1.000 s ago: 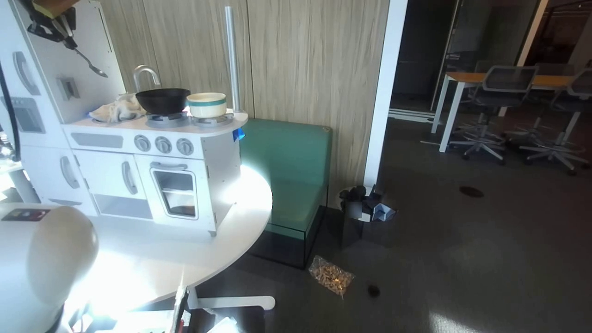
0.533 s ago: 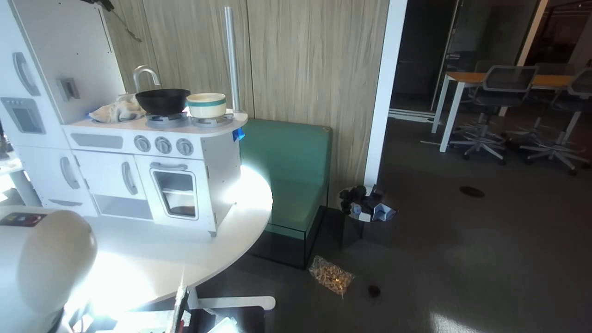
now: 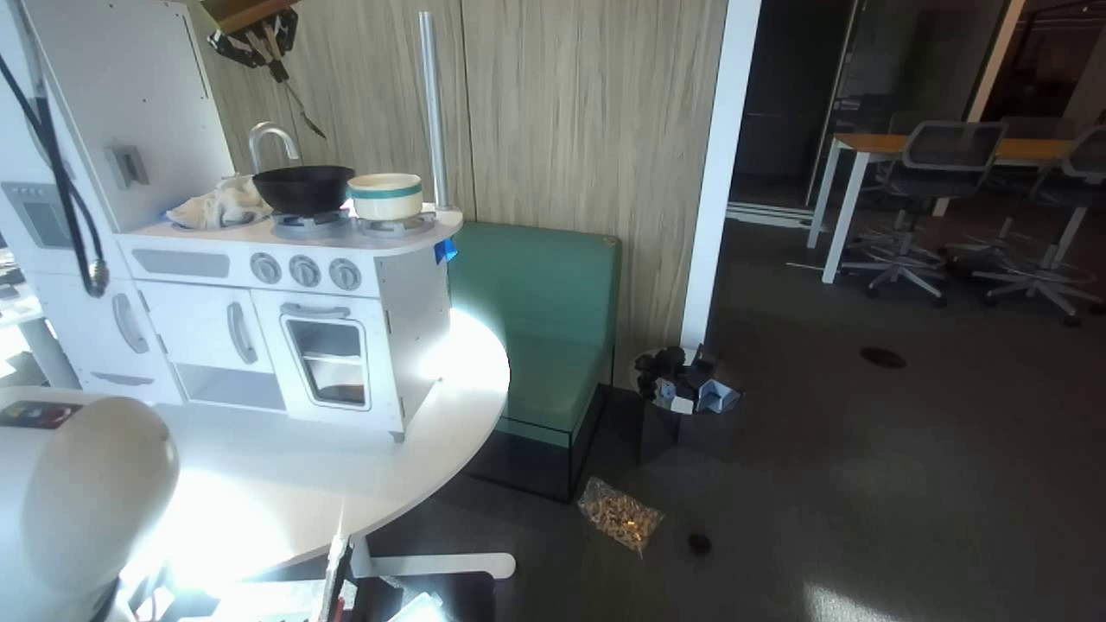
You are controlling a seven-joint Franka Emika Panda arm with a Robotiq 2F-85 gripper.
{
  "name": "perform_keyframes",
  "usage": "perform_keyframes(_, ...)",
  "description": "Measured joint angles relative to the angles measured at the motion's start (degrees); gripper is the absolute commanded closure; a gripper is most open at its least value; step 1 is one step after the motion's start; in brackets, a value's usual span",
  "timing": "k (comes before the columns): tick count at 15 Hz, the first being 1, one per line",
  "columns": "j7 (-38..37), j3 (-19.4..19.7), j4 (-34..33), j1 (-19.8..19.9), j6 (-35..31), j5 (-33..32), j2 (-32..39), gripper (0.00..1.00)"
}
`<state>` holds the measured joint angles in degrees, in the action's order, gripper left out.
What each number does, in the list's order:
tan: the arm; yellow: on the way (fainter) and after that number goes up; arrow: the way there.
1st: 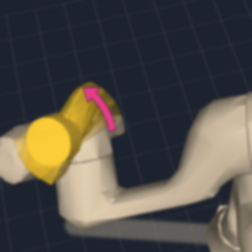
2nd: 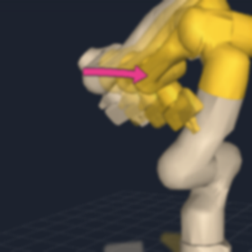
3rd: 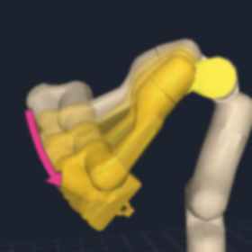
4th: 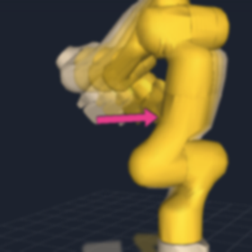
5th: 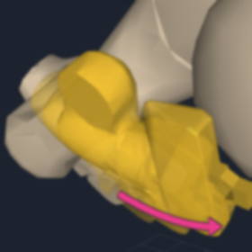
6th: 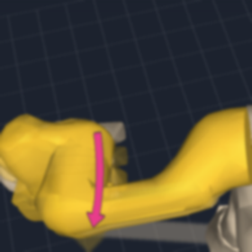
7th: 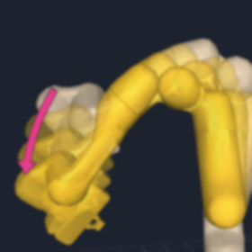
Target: Pour the contents of the white bowl into the pot then stir inside the pot
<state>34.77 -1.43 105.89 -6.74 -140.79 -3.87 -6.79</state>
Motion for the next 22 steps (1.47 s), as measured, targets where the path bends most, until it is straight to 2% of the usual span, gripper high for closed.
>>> perform_keyframes(3, 0.56, -0.01, 0.31, 0.0, 0.88, 2.61, 2.91, 0.98)
perform_keyframes(7, 4.08, -0.26, 0.53, -0.01, 5.64, 7.68, 4.35, 0.98)
perform_keyframes(11, 6.71, -1.33, 0.78, -0.05, 10.07, 8.76, 4.76, 0.98)
perform_keyframes(14, 6.84, -2.21, 0.77, -0.06, 7.46, 7.24, 5.61, 0.98)
perform_keyframes(19, 4.52, -2.24, 0.47, 0.52, -1.42, 3.93, 7.85, 0.98)
perform_keyframes(22, 1.53, -2.0, 0.28, 1.57, -2.38, 1.59, 8.02, 0.98)
